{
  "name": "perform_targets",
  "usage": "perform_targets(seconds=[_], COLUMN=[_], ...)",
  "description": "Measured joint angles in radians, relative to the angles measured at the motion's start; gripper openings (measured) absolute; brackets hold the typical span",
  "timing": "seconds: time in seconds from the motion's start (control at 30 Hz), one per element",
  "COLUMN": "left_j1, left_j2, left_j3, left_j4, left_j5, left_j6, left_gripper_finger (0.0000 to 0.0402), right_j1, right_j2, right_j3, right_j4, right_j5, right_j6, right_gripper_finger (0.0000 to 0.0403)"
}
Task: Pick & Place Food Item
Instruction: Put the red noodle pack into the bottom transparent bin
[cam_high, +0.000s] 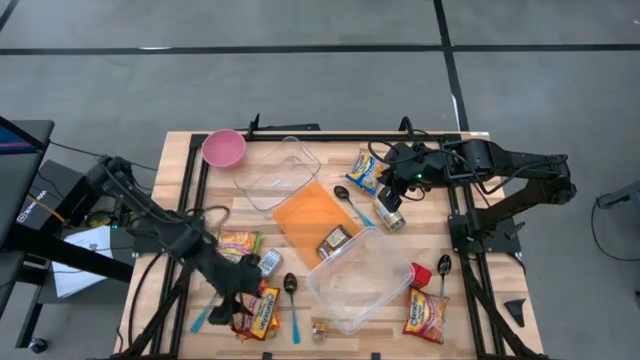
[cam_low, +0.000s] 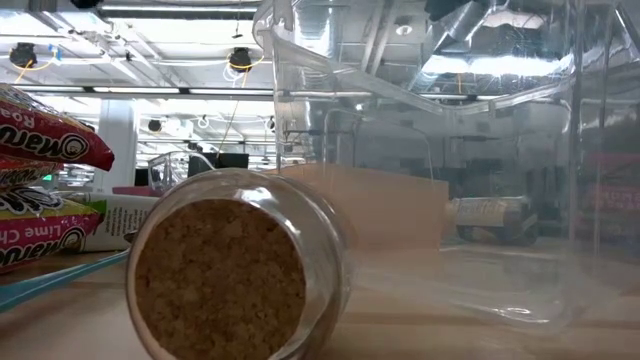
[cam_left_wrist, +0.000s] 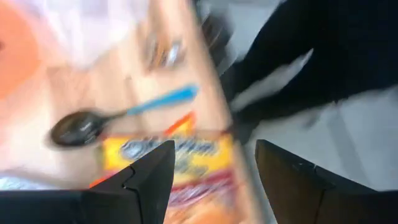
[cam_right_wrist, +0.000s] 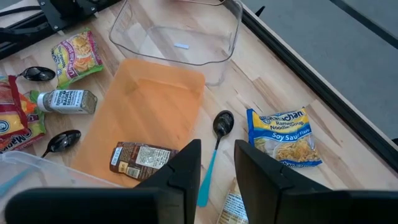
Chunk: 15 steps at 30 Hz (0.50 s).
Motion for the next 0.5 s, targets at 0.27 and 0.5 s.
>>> perform_targets(seconds=[0.27,0.5], left_j1=[-0.041,-0.074], left_j2=[0.12,0.162], left_j3=[0.017,0.017], left_j4=[-0.064,-0.056], left_j5=[-0.059,-0.076], left_j6=[0.091,0.09], left_gripper_finger=[0.0207,0.0156], right_j1=[0.0,0.0], right_j2=[0.0,0.0], right_j3=[0.0,0.0], right_j4=[-0.001,-0.001], right_j5=[0.0,0.001], right_j6=[0.002,-0.001], right_gripper_finger=[0.0094,0.0094])
